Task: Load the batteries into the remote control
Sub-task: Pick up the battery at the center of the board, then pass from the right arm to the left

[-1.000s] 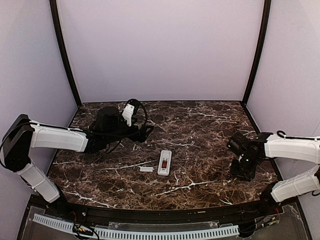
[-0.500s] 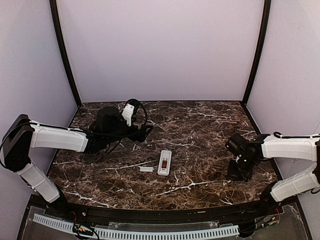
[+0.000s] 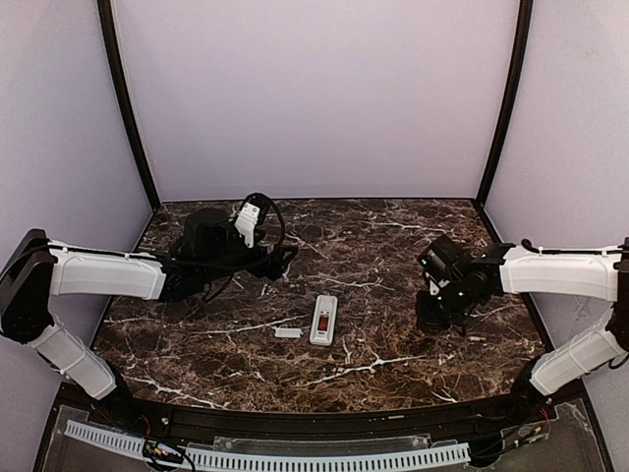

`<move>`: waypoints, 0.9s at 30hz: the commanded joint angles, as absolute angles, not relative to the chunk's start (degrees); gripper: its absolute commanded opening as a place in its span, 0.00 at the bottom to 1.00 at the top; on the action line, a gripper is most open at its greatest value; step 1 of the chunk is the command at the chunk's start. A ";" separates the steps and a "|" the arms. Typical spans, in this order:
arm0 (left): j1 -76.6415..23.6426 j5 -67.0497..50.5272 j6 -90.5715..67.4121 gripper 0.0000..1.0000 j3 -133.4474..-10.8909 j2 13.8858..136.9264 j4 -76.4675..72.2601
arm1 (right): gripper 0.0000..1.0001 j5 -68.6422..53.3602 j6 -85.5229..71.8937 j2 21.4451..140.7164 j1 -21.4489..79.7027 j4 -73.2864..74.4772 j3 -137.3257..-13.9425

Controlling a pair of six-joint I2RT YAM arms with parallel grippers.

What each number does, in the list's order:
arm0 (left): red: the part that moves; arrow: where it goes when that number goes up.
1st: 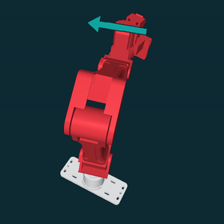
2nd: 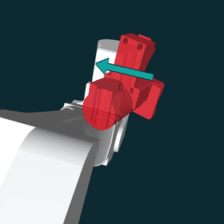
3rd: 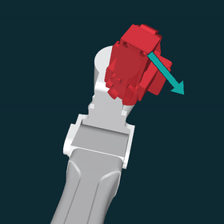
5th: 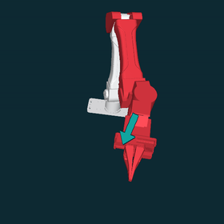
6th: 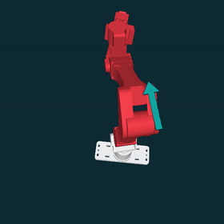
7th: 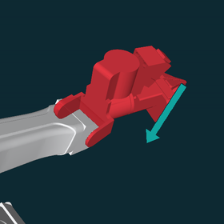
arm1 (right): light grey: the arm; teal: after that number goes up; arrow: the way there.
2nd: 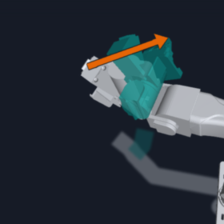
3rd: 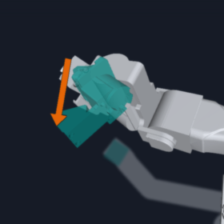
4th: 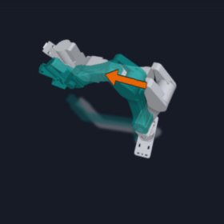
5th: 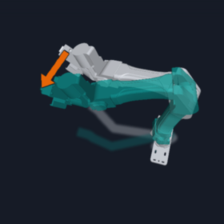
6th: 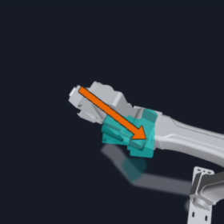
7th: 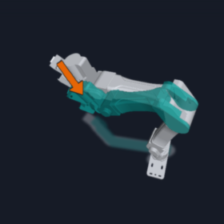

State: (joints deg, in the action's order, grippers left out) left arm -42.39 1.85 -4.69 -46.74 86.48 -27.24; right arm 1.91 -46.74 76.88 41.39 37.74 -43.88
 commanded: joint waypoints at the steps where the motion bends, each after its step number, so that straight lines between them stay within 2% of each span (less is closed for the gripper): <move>1: -42.52 -4.83 -3.32 0.98 -45.49 83.88 -24.73 | 0.00 -1.82 -34.79 79.30 42.01 30.07 -50.50; 4: -42.41 -9.45 -4.90 0.98 -44.89 83.93 -24.65 | 0.00 -5.34 -31.26 80.37 41.94 24.70 -52.58; 7: -41.63 -15.48 -7.14 0.93 -44.04 84.10 -26.46 | 0.00 -9.15 -30.99 81.78 41.99 17.62 -53.20; 10: -40.95 -22.35 -11.11 0.83 -44.53 85.32 -28.14 | 0.00 -14.48 -33.03 83.75 42.76 8.77 -52.80; 13: -40.64 -28.34 -17.48 0.68 -45.79 87.75 -30.99 | 0.00 -18.11 -31.88 85.01 44.42 -1.62 -51.24; 17: -40.58 -36.20 -26.55 0.53 -46.45 91.35 -39.58 | 0.00 -20.99 -29.00 85.01 45.40 -11.90 -49.14; 27: -40.66 -40.45 -33.53 0.45 -49.02 93.03 -42.29 | 0.00 -26.82 -22.52 85.56 47.09 -18.42 -48.86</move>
